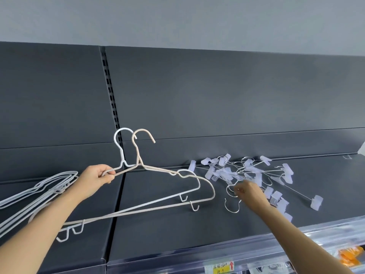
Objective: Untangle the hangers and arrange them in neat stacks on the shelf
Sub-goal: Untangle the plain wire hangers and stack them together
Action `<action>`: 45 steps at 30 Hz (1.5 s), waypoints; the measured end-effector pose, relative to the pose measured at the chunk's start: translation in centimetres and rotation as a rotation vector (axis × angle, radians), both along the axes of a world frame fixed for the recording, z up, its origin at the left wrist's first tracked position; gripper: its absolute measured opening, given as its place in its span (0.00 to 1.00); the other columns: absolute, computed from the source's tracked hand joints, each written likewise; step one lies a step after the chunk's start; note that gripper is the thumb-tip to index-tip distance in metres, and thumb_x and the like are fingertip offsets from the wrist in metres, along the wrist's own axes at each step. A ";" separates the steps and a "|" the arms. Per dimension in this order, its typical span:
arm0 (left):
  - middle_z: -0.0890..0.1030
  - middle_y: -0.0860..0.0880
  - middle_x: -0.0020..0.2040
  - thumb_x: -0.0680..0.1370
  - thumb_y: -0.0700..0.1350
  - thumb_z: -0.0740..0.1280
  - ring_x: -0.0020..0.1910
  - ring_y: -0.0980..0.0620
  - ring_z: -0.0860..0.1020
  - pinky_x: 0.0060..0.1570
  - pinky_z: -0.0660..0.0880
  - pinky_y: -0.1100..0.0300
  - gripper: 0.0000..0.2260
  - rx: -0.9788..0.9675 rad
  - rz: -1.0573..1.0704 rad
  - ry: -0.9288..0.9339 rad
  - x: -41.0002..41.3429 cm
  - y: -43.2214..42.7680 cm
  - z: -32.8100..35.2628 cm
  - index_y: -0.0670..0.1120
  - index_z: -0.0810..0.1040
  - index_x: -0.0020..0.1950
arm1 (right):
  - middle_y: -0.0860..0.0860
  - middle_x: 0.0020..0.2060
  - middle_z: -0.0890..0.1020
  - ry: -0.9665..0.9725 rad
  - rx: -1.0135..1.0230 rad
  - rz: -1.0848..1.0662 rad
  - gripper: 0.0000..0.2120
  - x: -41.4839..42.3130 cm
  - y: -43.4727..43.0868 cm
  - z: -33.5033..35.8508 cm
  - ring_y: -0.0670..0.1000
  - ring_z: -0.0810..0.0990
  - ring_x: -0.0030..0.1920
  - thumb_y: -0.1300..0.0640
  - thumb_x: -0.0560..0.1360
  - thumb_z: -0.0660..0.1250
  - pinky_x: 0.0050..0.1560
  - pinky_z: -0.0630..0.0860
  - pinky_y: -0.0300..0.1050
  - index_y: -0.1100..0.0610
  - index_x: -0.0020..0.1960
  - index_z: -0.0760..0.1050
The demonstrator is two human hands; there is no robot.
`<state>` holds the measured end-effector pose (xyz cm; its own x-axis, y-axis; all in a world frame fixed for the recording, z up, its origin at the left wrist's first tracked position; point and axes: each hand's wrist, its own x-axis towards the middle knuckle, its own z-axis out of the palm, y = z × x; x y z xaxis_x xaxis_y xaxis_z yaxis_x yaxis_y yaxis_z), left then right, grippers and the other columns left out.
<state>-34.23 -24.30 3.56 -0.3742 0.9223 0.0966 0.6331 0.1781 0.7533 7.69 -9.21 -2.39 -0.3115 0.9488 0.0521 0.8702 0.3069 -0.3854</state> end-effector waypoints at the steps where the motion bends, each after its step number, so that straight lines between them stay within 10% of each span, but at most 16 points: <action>1: 0.77 0.47 0.31 0.74 0.33 0.65 0.32 0.51 0.71 0.36 0.67 0.60 0.06 0.004 -0.006 0.017 0.2 0.0 0.1 0.42 0.79 0.41 | 0.53 0.35 0.72 0.052 0.002 0.010 0.05 -0.9 -0.3 0.7 0.59 0.76 0.42 0.64 0.70 0.65 0.39 0.66 0.44 0.60 0.36 0.77; 8: 0.77 0.49 0.32 0.75 0.36 0.65 0.33 0.52 0.71 0.37 0.68 0.59 0.07 -0.010 -0.010 0.041 0.0 -0.8 2.0 0.44 0.78 0.39 | 0.54 0.41 0.77 0.293 0.097 0.177 0.08 -9.3 -3.0 5.6 0.56 0.76 0.46 0.59 0.73 0.66 0.45 0.69 0.44 0.58 0.52 0.79; 15: 0.75 0.51 0.29 0.74 0.36 0.65 0.24 0.59 0.67 0.28 0.64 0.66 0.05 0.052 0.023 0.002 -2.6 -4.3 4.7 0.41 0.79 0.40 | 0.50 0.62 0.75 0.123 0.263 0.373 0.19 -19.5 -5.7 8.0 0.54 0.70 0.63 0.51 0.76 0.62 0.60 0.65 0.47 0.53 0.66 0.69; 23: 0.78 0.48 0.26 0.70 0.33 0.68 0.21 0.56 0.65 0.22 0.64 0.68 0.05 0.100 0.189 -0.208 -9.3 -11.8 6.6 0.39 0.78 0.35 | 0.49 0.40 0.81 0.202 0.451 0.531 0.12 -29.0 -8.9 8.8 0.55 0.76 0.44 0.51 0.78 0.58 0.49 0.69 0.46 0.54 0.49 0.79; 28: 0.79 0.49 0.27 0.69 0.34 0.70 0.21 0.56 0.69 0.24 0.66 0.66 0.06 0.117 0.334 -0.143 -14.3 -16.6 6.5 0.42 0.78 0.33 | 0.44 0.36 0.74 0.203 0.202 0.709 0.05 -35.7 -11.6 8.4 0.48 0.70 0.43 0.54 0.77 0.62 0.42 0.66 0.41 0.51 0.44 0.76; 37: 0.80 0.45 0.28 0.70 0.37 0.72 0.21 0.57 0.73 0.22 0.69 0.68 0.05 0.111 0.582 -0.091 -18.2 -22.7 3.3 0.38 0.78 0.35 | 0.45 0.23 0.69 0.127 -0.085 0.846 0.21 -44.2 -13.2 8.5 0.44 0.65 0.28 0.56 0.75 0.64 0.32 0.63 0.38 0.49 0.25 0.65; 41: 0.80 0.50 0.28 0.68 0.42 0.73 0.27 0.54 0.75 0.37 0.77 0.55 0.07 0.004 0.662 0.052 -19.1 -24.7 2.4 0.49 0.77 0.32 | 0.44 0.22 0.71 0.059 -0.198 0.894 0.18 -47.6 -11.8 8.8 0.46 0.69 0.30 0.56 0.74 0.65 0.39 0.67 0.44 0.54 0.26 0.68; 45: 0.75 0.55 0.33 0.70 0.47 0.72 0.34 0.52 0.74 0.43 0.73 0.57 0.10 -0.171 0.714 0.229 -19.3 -26.2 1.8 0.51 0.79 0.50 | 0.44 0.21 0.75 0.043 -0.292 0.970 0.12 -50.3 -10.0 9.1 0.44 0.69 0.27 0.58 0.73 0.67 0.36 0.66 0.41 0.56 0.30 0.76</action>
